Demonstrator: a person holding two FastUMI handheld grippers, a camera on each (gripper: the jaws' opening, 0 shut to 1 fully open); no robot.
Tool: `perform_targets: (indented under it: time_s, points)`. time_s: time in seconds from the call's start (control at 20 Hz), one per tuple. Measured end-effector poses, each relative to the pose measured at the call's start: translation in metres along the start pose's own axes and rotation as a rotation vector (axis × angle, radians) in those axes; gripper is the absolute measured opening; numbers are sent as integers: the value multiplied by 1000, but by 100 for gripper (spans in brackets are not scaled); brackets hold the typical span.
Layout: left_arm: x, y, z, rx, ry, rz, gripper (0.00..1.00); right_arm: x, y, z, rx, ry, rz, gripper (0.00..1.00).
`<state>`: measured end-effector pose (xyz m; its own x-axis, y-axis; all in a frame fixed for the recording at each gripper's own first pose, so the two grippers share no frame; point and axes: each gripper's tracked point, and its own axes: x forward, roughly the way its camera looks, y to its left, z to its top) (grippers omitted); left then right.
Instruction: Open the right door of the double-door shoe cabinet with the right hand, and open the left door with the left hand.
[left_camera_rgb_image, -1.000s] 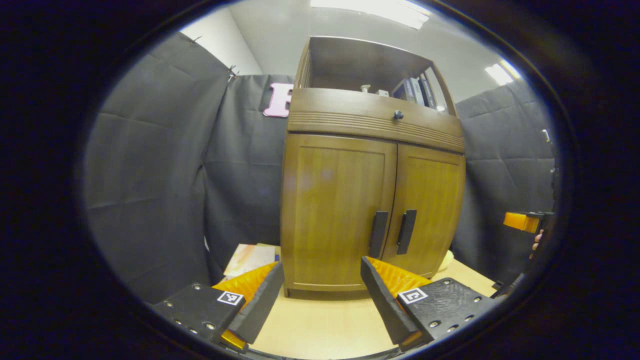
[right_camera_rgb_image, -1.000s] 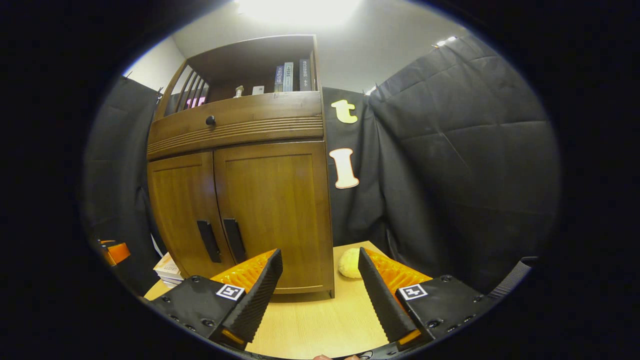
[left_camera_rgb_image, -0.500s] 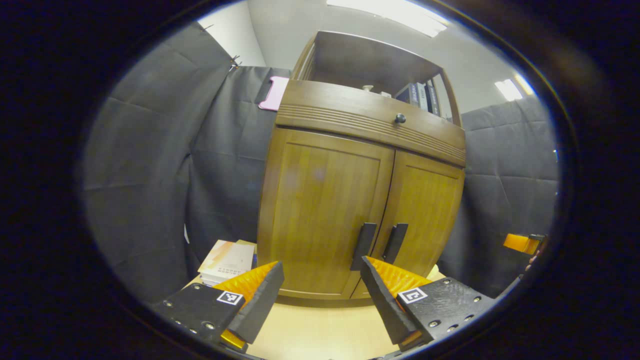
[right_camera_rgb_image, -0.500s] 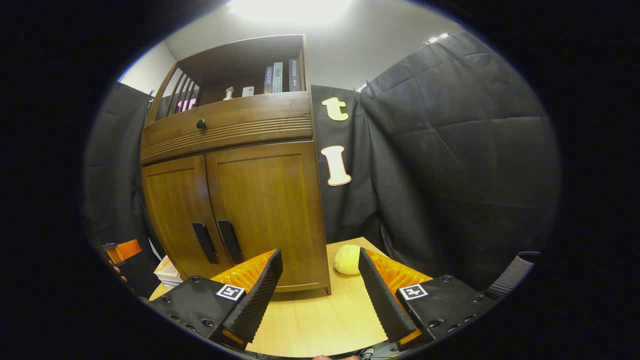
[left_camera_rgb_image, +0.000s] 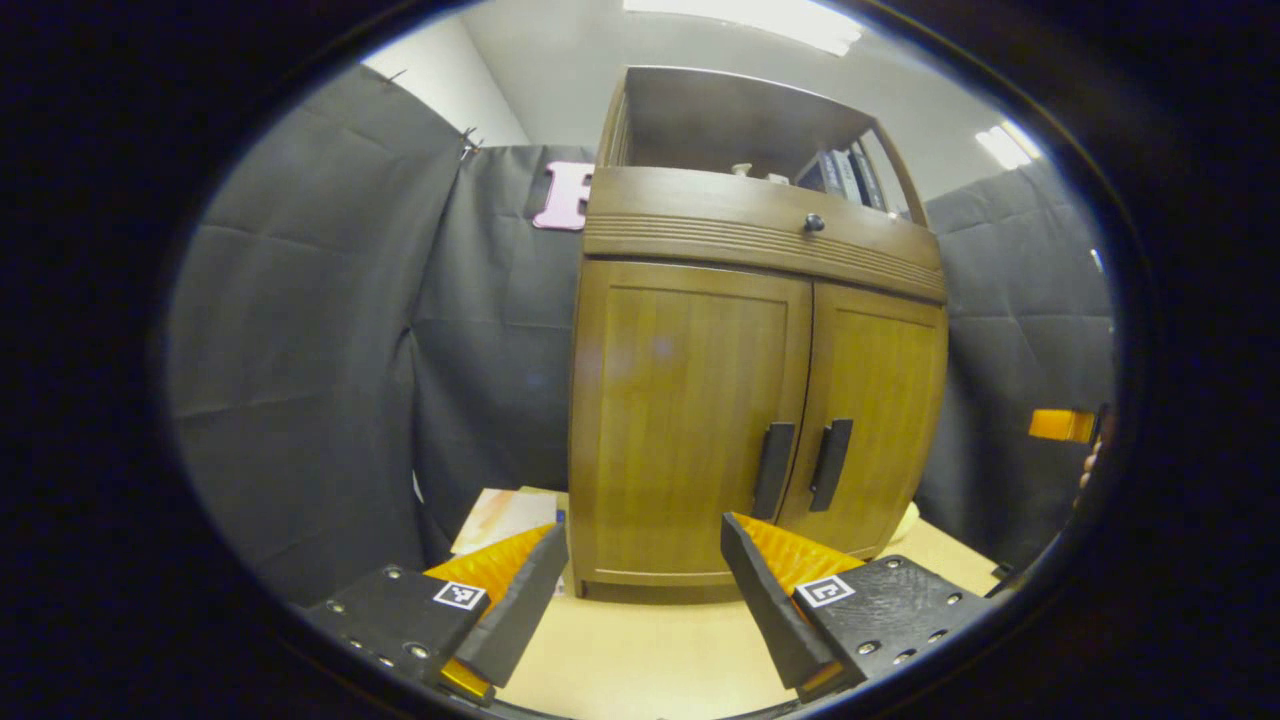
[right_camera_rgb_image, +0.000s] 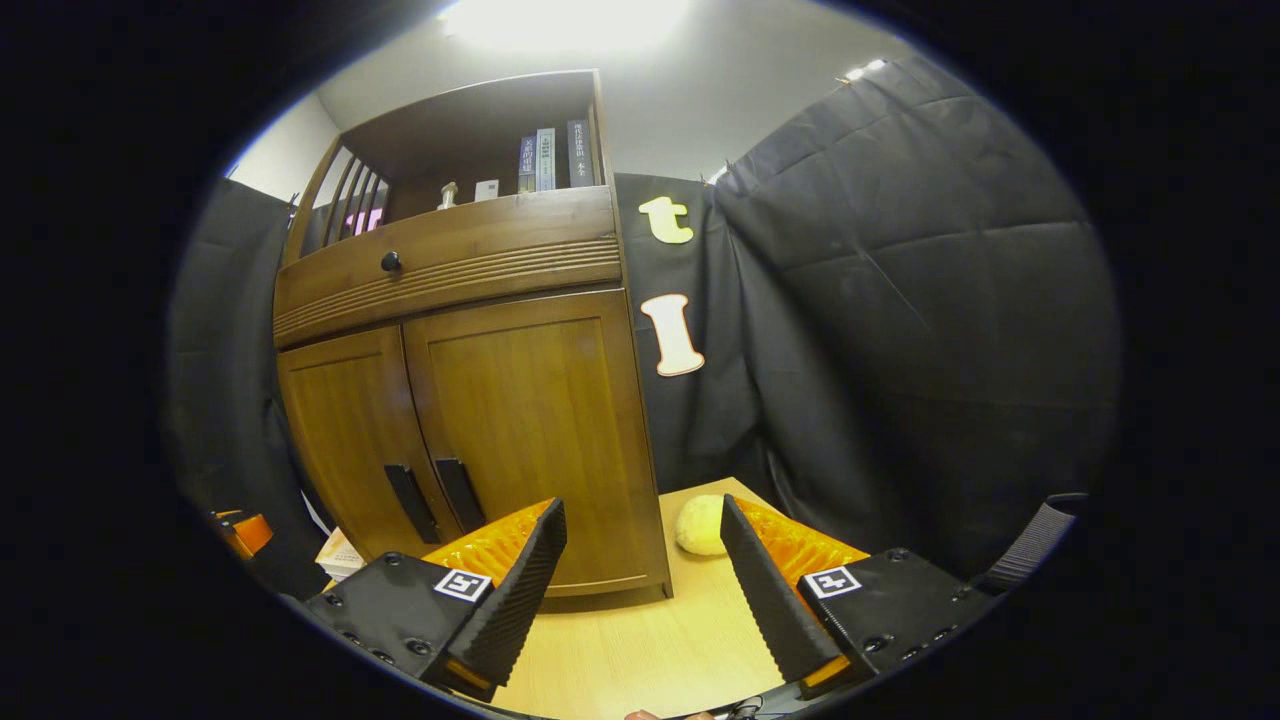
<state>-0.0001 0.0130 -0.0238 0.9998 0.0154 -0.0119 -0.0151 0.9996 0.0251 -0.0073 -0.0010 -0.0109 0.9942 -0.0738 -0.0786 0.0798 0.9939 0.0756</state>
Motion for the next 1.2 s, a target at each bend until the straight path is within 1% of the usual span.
perform_targets:
  time_s: [0.05, 0.15, 0.35, 0.55, 0.75, 0.8, 0.95, 1.0, 1.05, 1.1, 1.15, 1.2]
  points:
    - [0, 1, 4, 26, -16, 0, 97, 0, 1, 1, -3, -6, 5, 98]
    - [-2, 0, 12, 43, -38, 0, 97, 1, 0, 2, -11, -15, 13, 98]
    - [-6, -5, 16, -23, -50, -9, 98, 1, 6, 0, -7, -10, 50, 98]
    - [-11, -2, 6, -38, -30, 3, 97, 3, 13, -2, -37, 15, 108, 98]
    - [-16, 2, -2, -43, -11, 25, 96, 8, 35, -7, -33, 52, 182, 98]
    - [-19, 2, -4, -50, -7, 31, 96, 9, 39, -8, -34, 53, 203, 93]
    - [-27, 5, -20, -88, 6, 68, 97, 19, 58, -6, -30, 34, 271, 93]
    - [-30, 5, -26, -108, 21, 82, 96, 22, 65, -7, -31, 32, 295, 98]
    - [-35, 5, -32, -122, 33, 100, 97, 26, 71, -9, -31, 38, 313, 98]
    - [-38, 5, -34, -128, 37, 116, 97, 27, 75, -12, -27, 50, 334, 93]
    - [-42, 6, -33, -125, 38, 134, 96, 29, 78, -13, -24, 59, 345, 98]
    - [-47, 8, -30, -119, 39, 153, 96, 32, 82, -14, -24, 63, 353, 93]
